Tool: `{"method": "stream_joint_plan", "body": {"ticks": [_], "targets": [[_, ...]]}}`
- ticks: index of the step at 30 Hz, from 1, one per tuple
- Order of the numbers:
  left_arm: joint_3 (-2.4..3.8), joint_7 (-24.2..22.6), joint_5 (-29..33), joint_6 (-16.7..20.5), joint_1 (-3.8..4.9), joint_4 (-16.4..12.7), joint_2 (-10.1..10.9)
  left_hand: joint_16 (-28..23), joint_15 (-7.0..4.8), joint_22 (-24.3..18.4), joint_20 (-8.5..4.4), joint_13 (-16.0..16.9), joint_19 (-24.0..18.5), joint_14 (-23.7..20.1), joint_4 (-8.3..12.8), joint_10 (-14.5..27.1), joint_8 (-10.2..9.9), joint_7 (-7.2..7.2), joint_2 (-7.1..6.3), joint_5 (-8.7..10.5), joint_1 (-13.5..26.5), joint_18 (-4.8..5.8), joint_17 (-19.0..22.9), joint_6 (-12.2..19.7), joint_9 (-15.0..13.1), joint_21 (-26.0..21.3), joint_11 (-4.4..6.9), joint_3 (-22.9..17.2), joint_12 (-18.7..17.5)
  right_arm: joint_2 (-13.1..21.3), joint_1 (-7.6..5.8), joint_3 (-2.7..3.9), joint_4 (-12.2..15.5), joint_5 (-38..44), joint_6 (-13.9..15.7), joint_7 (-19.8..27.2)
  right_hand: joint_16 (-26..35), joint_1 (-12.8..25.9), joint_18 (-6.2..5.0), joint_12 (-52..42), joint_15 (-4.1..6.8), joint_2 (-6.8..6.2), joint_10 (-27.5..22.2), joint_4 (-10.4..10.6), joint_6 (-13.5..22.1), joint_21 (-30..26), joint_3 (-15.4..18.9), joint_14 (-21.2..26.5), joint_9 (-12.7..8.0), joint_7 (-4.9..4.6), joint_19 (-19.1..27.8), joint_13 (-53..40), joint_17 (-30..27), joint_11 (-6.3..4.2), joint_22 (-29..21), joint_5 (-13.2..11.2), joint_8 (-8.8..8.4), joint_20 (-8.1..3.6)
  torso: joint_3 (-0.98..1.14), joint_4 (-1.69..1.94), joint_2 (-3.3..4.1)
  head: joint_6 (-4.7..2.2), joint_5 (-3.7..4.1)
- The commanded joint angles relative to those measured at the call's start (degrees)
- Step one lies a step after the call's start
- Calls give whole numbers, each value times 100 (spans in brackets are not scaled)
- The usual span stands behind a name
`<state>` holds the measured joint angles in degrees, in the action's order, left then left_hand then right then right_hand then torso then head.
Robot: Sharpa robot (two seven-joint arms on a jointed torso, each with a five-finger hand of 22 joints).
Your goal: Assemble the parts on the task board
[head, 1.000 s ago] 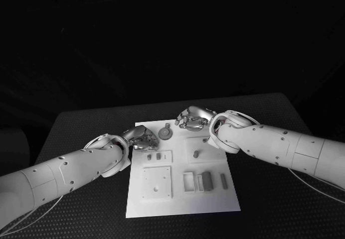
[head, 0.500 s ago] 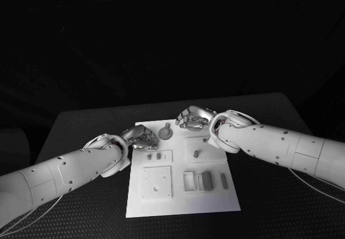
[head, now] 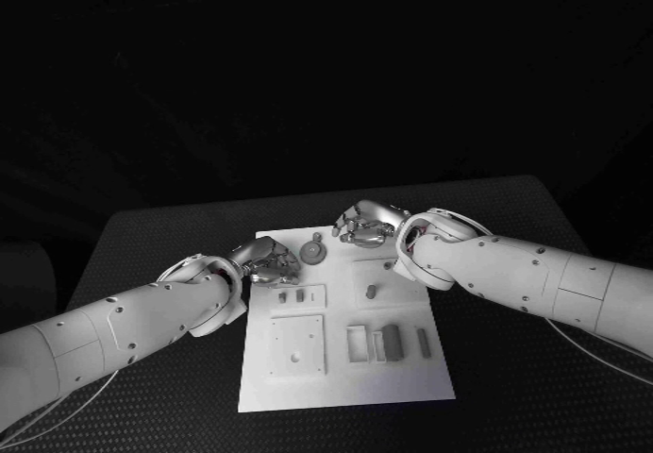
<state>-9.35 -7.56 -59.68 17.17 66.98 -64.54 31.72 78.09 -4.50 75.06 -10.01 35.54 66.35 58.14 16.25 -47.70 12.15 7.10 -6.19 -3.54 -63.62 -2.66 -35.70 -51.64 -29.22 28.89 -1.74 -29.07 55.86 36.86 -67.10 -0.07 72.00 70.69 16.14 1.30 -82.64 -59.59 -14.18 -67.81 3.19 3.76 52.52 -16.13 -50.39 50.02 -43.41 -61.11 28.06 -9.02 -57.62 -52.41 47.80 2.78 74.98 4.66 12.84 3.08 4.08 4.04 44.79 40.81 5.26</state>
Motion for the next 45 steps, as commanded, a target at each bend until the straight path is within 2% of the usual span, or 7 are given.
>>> {"method": "stream_joint_plan", "body": {"ticks": [1, 3, 8, 20, 25, 45], "targets": [[6, -153, 146, 83, 1, -19, 3, 24, 10, 108, 3, -95, -26, 2, -6, -7, 94, 51, 4, -42, -16, -65, 33, -96, -17, 16, -14, 19, -47, 0, 0, 2, 7, 2, -39, 34, -15, 27, -82, -22, -5, -21, 20, -6, 13, 28, -33, -49, -10, -34, -1, 6, -9, 20, 98, -6, 30, -31, 1, 0, 0, -5, -4], [6, -165, 188, 68, 1, -13, 2, 9, 39, 105, 30, -365, -19, 21, -11, -100, 221, 93, 34, -44, -35, -81, 76, -307, -53, 0, -64, -32, -395, 0, 0, 2, 6, 2, -42, 32, -15, 27, -82, -22, -5, -21, 20, -6, 14, 28, -34, -49, -11, -34, -1, 6, -9, 20, 97, -6, 30, -31, 2, 4, 0, -1, -5], [6, -172, 237, 44, 1, -1, -2, 12, 110, 108, 89, -885, -5, 36, -9, -439, 288, 110, 60, -25, -32, -136, 137, -401, -56, -22, -111, -101, -1214, -3, 0, 2, 3, 2, -42, 31, -15, 26, -82, -22, -5, -21, 20, -6, 15, 29, -34, -49, -12, -34, -2, 6, -9, 20, 97, -6, 30, -31, 2, 0, 0, 4, -6], [6, -161, 256, 41, 1, 11, -10, 41, 82, 107, 79, -1195, 37, 75, -10, -995, 425, 9, 166, -8, -81, -138, 187, -604, -137, -33, -89, -186, -1950, -3, 0, 2, 0, 2, -44, 23, -16, 27, -82, -23, -5, -22, 21, -5, 20, 30, -34, -51, -16, -35, -3, 7, -10, 21, 97, -7, 29, -31, 3, 1, 1, 10, -4], [6, -145, 256, 38, 1, 21, -18, 42, 90, 108, 81, -1244, 43, 76, -12, -1091, 431, 6, 187, -9, -87, -137, 199, -612, -151, -38, -94, -203, -2135, -4, 0, 2, 3, 2, -48, 22, -16, 27, -82, -24, -6, -23, 21, -5, 22, 30, -34, -51, -18, -36, -4, 8, -10, 21, 97, -7, 28, -32, 4, 0, 0, 13, -3], [5, -82, 258, 11, 1, 79, -71, 45, 102, 108, 91, -1283, 36, 64, -7, -1155, 415, 1, 245, -6, -131, -136, 212, -588, -159, -53, -107, -226, -2371, -6, 0, 2, 5, 0, -50, 23, -17, 28, -82, -26, -7, -29, 22, -4, 26, 31, -34, -52, -23, -37, -5, 10, -11, 23, 97, -7, 29, -32, 2, -2, -1, 14, 3]]}}
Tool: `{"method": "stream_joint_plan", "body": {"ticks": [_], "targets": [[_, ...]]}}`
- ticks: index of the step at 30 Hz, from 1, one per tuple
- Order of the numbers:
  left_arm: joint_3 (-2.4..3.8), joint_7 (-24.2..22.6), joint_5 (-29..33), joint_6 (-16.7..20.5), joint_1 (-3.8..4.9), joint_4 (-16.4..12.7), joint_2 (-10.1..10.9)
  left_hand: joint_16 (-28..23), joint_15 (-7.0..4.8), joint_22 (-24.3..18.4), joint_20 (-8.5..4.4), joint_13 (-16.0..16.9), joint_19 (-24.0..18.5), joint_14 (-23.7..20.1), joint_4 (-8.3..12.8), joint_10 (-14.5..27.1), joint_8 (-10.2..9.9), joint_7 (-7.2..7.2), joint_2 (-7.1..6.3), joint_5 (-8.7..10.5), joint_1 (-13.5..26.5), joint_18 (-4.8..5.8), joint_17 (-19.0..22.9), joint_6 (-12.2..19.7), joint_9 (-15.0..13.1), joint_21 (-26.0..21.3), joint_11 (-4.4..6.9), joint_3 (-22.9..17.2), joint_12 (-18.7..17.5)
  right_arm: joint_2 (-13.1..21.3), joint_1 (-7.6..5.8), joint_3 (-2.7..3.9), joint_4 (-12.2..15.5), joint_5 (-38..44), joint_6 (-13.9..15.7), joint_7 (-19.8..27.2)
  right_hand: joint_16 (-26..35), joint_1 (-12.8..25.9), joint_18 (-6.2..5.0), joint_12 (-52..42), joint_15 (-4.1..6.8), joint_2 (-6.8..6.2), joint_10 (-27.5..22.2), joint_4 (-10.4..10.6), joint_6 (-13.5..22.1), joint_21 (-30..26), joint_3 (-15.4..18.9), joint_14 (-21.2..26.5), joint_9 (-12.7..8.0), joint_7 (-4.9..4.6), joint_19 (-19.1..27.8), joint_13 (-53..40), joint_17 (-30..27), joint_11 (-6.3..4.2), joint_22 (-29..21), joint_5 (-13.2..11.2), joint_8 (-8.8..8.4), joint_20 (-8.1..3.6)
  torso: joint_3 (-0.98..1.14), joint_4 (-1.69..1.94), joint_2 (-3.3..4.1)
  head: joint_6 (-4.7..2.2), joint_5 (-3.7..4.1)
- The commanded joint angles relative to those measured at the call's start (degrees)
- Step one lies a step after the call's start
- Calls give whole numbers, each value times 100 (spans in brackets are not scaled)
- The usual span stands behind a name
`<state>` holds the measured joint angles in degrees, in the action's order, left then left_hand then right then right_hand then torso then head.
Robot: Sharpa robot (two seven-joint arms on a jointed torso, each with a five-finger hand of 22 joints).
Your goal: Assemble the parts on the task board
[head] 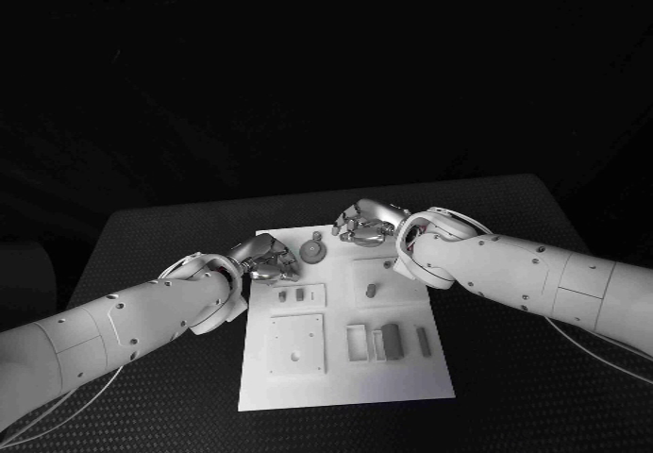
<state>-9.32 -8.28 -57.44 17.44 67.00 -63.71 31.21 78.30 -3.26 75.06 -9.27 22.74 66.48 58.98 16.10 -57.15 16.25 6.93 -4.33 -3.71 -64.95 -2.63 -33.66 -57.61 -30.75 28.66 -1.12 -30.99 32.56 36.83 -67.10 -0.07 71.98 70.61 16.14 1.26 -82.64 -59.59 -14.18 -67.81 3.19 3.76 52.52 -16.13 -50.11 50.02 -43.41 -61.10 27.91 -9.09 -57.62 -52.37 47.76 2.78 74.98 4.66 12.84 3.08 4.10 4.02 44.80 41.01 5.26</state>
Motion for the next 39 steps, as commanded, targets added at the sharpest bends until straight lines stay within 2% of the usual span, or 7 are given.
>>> {"method": "stream_joint_plan", "body": {"ticks": [1, 8, 15, 19, 28, 33, 39], "targets": [[2, -4, 34, -25, 0, -2, -23, 25, -22, 108, 18, -4, 24, -20, 7, -214, 6, 16, 64, 11, 2, -139, 9, 6, -7, -29, -168, -35, -47, -3, 0, 2, 7, 9, -49, 29, -17, 28, -82, -26, -7, -29, 22, -4, -2, 31, -34, -52, -8, -31, -5, 6, -6, 23, 97, -7, 29, -32, 0, 0, -2, -6, 2], [1, 14, 34, -73, 0, -3, -30, 27, -22, 109, 19, -5, 25, -19, 5, -229, 7, 15, 67, 13, 6, -139, 9, 2, -9, -29, -167, -31, -65, -2, 0, 2, 8, 7, -37, 34, -17, 27, -82, -26, -8, -32, 22, -5, 0, 31, -34, -53, -10, -31, -5, 6, -7, 23, 96, -7, 28, -32, 6, -3, -2, -9, -1], [1, 29, 34, -105, 0, 2, -18, 31, -23, 110, 18, -3, 27, -17, 6, -244, 5, 20, 63, 14, 12, -140, 9, 4, -9, -28, -166, -24, -81, 3, 0, 2, 9, 5, -46, 36, -17, 25, -82, -27, -8, -33, 22, -6, 1, 31, -36, -53, -12, -31, -5, 7, -7, 23, 96, -7, 29, -33, 2, 3, 0, -5, 7], [1, -19, 88, -10, 0, -2, -18, 34, -18, 111, 19, -3, 26, -21, 9, -236, -17, 35, 41, 15, 25, -140, 10, 39, -2, -28, -172, -6, -120, 1, 0, 2, 10, 4, -44, 35, -17, 24, -82, -27, -8, -34, 22, -6, 0, 31, -36, -53, -13, -31, -5, 7, -8, 24, 96, -7, 30, -33, 3, 1, 0, -6, 6], [2, -135, 276, 135, 0, -6, -7, 46, 17, 109, 48, 86, 14, -52, 4, -59, -226, 98, -72, 18, 149, -159, 16, 411, 98, -42, -209, 185, -166, 4, 0, 2, 6, -18, -34, 21, -16, 37, -82, -28, -11, -55, 22, 5, 14, 32, -27, -53, -22, -36, -7, 10, -9, 28, 95, -9, 25, -31, -2, 2, 0, -5, 10], [2, -147, 334, 151, 0, 6, -1, 54, 16, 108, 51, 152, 15, -54, 6, 14, -351, 54, -107, 38, 246, -173, 21, 671, 180, -48, -206, 340, -133, 4, 0, 2, 5, -20, -36, 19, -16, 38, -82, -29, -13, -62, 22, 9, 25, 32, -27, -53, -27, -39, -9, 11, -10, 30, 94, -8, 21, -31, -2, 3, 1, -1, 14], [2, -142, 337, 154, 0, 3, 0, 54, 17, 107, 54, 167, 13, -57, 3, 33, -360, 51, -118, 37, 265, -174, 23, 697, 192, -52, -209, 371, -127, 8, 0, 2, 6, -20, -35, 16, -16, 36, -82, -30, -14, -67, 22, 8, 30, 32, -28, -54, -30, -40, -10, 11, -11, 31, 94, -8, 19, -32, -1, 2, 0, 0, 15]]}}
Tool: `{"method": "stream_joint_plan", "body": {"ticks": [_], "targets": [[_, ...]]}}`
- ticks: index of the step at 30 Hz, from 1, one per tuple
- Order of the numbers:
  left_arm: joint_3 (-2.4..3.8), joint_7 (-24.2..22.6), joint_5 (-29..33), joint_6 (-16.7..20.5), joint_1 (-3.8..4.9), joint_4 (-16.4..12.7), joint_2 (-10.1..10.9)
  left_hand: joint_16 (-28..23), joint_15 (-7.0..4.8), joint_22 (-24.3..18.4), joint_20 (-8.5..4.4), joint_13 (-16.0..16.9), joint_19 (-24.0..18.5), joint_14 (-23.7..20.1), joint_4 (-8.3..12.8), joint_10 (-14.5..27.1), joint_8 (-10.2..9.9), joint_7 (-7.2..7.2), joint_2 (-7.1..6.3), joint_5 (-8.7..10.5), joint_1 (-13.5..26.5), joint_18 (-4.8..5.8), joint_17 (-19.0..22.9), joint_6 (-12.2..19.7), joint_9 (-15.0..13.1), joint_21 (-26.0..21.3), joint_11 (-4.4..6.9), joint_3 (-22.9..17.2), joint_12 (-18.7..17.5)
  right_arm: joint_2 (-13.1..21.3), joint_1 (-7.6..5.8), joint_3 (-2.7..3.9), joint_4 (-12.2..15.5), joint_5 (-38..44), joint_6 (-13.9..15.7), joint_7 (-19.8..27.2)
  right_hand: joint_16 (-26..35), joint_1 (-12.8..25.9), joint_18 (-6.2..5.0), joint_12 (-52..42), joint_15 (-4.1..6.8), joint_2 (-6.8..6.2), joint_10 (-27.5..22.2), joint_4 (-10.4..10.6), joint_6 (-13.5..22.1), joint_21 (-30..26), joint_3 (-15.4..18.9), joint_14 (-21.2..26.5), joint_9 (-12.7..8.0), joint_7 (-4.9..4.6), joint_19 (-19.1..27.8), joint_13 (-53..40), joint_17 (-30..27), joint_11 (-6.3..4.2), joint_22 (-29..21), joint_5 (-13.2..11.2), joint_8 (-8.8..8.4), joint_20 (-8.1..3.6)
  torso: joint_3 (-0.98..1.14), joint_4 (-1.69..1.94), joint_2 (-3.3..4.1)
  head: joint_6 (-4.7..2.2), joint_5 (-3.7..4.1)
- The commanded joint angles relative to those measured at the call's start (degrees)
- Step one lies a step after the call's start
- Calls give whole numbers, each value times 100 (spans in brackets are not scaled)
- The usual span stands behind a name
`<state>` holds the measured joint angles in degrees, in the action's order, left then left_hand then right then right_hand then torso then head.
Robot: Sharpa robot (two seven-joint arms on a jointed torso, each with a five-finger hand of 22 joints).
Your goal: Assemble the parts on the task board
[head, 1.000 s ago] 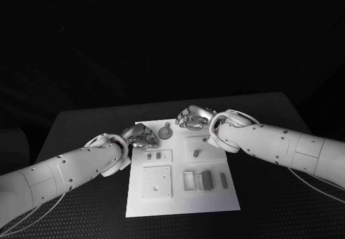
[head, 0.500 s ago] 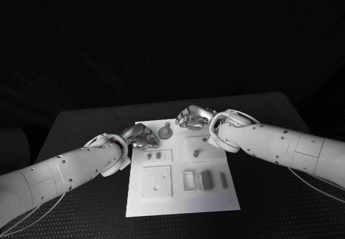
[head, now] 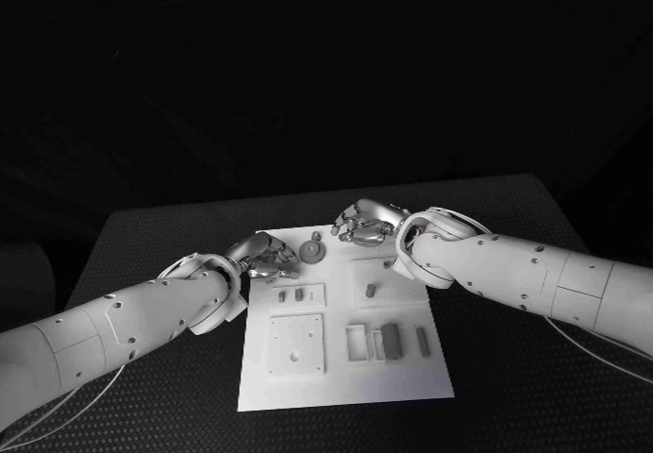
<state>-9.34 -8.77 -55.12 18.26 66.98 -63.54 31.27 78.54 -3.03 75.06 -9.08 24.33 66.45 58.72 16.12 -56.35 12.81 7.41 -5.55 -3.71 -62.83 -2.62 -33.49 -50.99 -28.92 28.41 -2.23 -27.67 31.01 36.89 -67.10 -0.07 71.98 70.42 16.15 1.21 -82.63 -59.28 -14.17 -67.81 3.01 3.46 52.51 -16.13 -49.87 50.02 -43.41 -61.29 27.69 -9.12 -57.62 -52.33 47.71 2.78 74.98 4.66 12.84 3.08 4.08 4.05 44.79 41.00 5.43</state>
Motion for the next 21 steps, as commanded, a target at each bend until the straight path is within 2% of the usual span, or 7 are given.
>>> {"method": "stream_joint_plan", "body": {"ticks": [1, 12, 16, 19, 21], "targets": [[5, -95, 105, 75, 2, -15, -4, 30, -6, 107, 34, 9, 16, -31, 1, -47, -15, 4, 4, 37, 53, -175, 6, 36, 10, -27, -98, 40, 28, 2, 0, 2, 6, -1, -35, 22, -17, 5, -83, -30, 5, -37, 22, 8, 7, 32, -28, -35, -8, -37, -10, 7, -6, 31, 94, -8, 19, -32, 0, 0, 3, -1, -3], [7, -126, 139, 70, 2, -36, 23, 39, -8, 107, 35, 62, 26, -26, -21, -30, -1, 16, -14, 27, 102, -178, 7, 34, 23, -28, -96, 97, 74, 7, 0, 2, 2, -1, -29, 22, -17, 3, -83, -31, 3, -44, 22, 7, 11, 32, -29, -36, -11, -38, -10, 8, -7, 32, 93, -7, 18, -33, 2, -3, 1, 0, -7], [11, -165, 248, 99, 2, -46, 39, 46, 11, 105, 44, 119, 17, -36, -70, 55, -6, 6, -74, -61, 390, -186, 10, 83, 52, -43, -116, 321, 99, 7, 0, 2, 1, -1, -24, 24, -17, 3, -83, -31, 3, -46, 22, 7, 11, 32, -28, -36, -12, -39, -11, 8, -7, 32, 93, -7, 18, -33, 3, -1, -1, 3, -6], [14, -200, 341, 154, 2, -56, 56, 46, 22, 98, 51, 150, 15, -43, -108, 117, -27, 40, -71, -106, 597, -205, 14, 148, 81, -63, -129, 446, 104, 7, 0, 2, -10, -1, -13, 28, -17, 3, -83, -31, 3, -48, 22, 7, 12, 32, -28, -36, -12, -39, -11, 8, -7, 33, 93, -8, 18, -33, 3, 0, -3, 0, -10], [20, -211, 385, 203, 3, -70, 79, 48, 37, 96, 62, 166, 18, -44, -140, 161, -80, 29, -90, -107, 719, -217, 16, 263, 114, -74, -145, 505, 103, 9, 0, 2, -29, -13, 12, 36, -17, 3, -83, -32, 2, -49, 22, 7, 12, 32, -28, -36, -13, -39, -11, 8, -7, 33, 93, -8, 18, -33, 2, -1, -1, -7, -9]]}}
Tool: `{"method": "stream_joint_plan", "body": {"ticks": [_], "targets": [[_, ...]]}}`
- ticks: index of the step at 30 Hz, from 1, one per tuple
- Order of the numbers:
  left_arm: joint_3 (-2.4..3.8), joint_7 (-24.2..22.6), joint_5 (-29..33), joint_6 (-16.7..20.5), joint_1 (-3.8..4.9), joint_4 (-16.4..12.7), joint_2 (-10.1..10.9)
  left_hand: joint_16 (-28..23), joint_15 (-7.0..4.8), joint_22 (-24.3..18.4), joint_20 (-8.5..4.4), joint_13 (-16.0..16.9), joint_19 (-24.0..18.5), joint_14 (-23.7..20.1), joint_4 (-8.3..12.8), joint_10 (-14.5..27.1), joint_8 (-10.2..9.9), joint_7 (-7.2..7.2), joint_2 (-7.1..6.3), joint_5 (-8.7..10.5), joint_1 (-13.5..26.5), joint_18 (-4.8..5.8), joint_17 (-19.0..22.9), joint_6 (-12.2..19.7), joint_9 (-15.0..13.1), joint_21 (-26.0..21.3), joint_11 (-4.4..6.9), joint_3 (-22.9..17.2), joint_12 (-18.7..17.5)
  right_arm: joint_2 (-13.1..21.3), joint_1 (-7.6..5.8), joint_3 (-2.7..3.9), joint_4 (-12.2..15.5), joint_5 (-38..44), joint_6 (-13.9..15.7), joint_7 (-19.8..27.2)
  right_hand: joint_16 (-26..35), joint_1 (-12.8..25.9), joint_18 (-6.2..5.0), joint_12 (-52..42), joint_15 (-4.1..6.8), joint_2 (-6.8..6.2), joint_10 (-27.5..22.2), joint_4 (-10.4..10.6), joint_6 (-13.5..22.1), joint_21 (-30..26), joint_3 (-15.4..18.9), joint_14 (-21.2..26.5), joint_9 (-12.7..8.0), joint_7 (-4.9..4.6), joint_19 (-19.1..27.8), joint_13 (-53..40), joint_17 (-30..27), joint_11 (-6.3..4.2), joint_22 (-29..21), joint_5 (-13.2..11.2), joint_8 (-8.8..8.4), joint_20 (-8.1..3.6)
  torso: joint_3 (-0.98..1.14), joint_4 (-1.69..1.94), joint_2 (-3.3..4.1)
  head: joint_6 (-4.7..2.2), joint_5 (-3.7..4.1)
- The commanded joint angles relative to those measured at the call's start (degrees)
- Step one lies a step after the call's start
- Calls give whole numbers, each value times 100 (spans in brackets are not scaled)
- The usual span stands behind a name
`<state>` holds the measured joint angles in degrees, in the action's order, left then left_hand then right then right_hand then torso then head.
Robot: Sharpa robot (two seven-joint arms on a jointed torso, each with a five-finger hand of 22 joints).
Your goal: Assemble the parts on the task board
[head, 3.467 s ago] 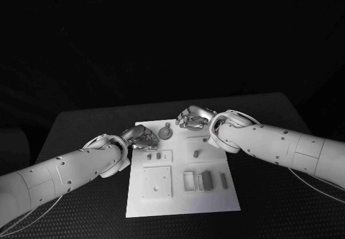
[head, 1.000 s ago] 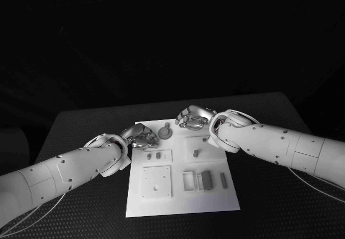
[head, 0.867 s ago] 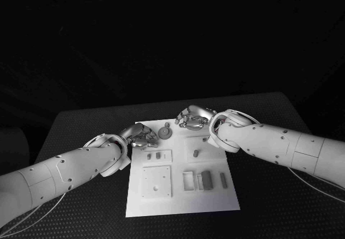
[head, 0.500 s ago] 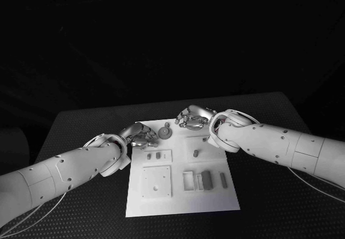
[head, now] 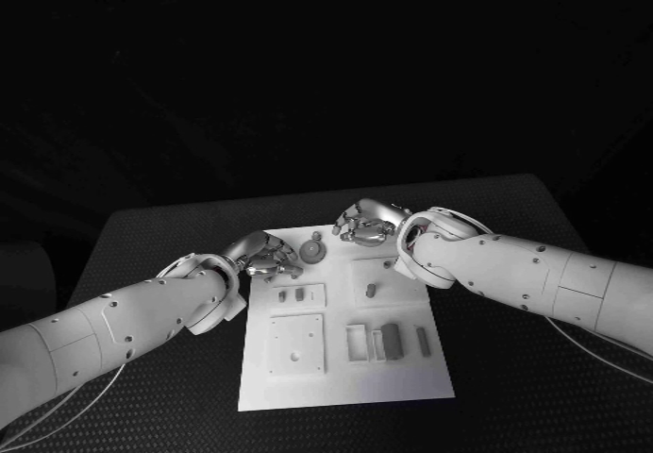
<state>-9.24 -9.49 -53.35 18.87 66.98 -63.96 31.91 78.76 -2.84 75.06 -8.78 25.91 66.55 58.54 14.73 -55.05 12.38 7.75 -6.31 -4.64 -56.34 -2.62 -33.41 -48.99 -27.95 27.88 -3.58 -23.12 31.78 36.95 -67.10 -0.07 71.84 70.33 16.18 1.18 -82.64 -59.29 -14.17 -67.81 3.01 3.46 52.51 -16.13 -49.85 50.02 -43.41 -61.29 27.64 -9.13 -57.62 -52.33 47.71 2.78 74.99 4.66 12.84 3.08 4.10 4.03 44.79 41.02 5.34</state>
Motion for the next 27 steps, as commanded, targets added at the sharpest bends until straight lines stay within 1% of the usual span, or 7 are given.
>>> {"method": "stream_joint_plan", "body": {"ticks": [1, 4, 12, 19, 21, 23, 27], "targets": [[13, -138, 247, 154, 3, -41, 32, 26, 25, 95, 38, 12, 8, -29, -14, 55, -52, -1, -20, -4, 118, -223, 9, 99, 27, -26, -18, 72, 23, 5, 0, 2, -24, -22, 33, 48, -16, 4, -83, -32, 2, -50, 22, 7, 11, 32, -28, -36, -8, -38, -11, 9, -7, 33, 93, -8, 18, -33, -2, 1, -1, -8, -1], [36, -144, 356, 173, 7, -84, 95, 17, 79, 87, 81, 26, -11, -55, -86, 215, -101, 63, -48, 137, 325, -260, 16, 230, 60, -64, -77, 163, 8, 9, 0, 2, -45, -134, 99, 77, -16, 5, -83, -34, 0, -77, 22, 6, 24, 33, -23, -37, -15, -42, -13, 10, -8, 36, 93, -9, 14, -34, -4, 2, -5, -20, -13], [193, -149, 645, 192, 32, -147, 229, -12, 158, 81, 162, -20, -31, -74, -144, 416, -133, 67, 6, 151, 487, -342, 44, 381, 80, -120, -159, 226, -83, 31, -9, 2, -117, -301, 213, 147, -19, 0, -83, -41, -5, -168, 24, 6, 33, 36, -7, -44, -26, -46, -24, 13, -11, 40, 91, -10, 17, -38, -2, 7, -4, -48, -14], [235, 81, 1897, -334, 228, -248, 502, -303, 251, -22, 288, -178, -201, -209, -113, 481, 106, 332, 418, 96, -74, -350, 218, 62, -3, -357, -248, -426, -250, 125, -26, 2, -178, -666, 443, 444, 42, -63, -83, 5, -13, -566, -70, 7, 26, -16, 29, 36, -43, -43, 48, 37, -38, 56, 77, -1, 48, -26, 6, -4, -7, -110, -15], [235, 69, 1993, -419, 268, -328, 627, -364, 259, -43, 304, -230, -197, -192, -144, 414, 148, 320, 393, 109, -96, -330, 260, 27, -12, -396, -255, -535, -293, 184, -27, 2, -170, -683, 476, 492, 50, -63, -82, 13, -18, -613, -87, 1, 30, -26, 40, 53, -46, -52, 67, 40, -41, 50, 76, -7, 48, -20, 6, 0, -6, -123, -15], [236, 63, 2146, -472, 309, -401, 734, -576, 245, -121, 324, -316, -296, -242, -144, 241, 195, 306, 400, 122, -109, -290, 375, 11, -20, -542, -233, -656, -372, 256, -27, 2, -144, -704, 503, 528, 436, -49, -4, 397, -64, -852, -364, 41, 13, -341, 34, 390, -38, -72, 480, 283, -205, 66, -30, -13, 84, 91, 4, 9, -11, -134, -9], [247, 17, 2444, -572, 352, -550, 947, -1135, 289, -353, 393, -503, -593, -433, -81, 57, 272, 294, 378, 136, -67, -164, 644, 11, -30, -936, -274, -775, -624, 418, -27, 2, -63, -684, 480, 532, 1012, -182, 16, 1473, -135, -896, -442, -14, 67, -715, 375, 570, -33, -119, 802, 1188, -510, 151, -192, -19, 152, 253, -6, 14, -20, -164, -6]]}}
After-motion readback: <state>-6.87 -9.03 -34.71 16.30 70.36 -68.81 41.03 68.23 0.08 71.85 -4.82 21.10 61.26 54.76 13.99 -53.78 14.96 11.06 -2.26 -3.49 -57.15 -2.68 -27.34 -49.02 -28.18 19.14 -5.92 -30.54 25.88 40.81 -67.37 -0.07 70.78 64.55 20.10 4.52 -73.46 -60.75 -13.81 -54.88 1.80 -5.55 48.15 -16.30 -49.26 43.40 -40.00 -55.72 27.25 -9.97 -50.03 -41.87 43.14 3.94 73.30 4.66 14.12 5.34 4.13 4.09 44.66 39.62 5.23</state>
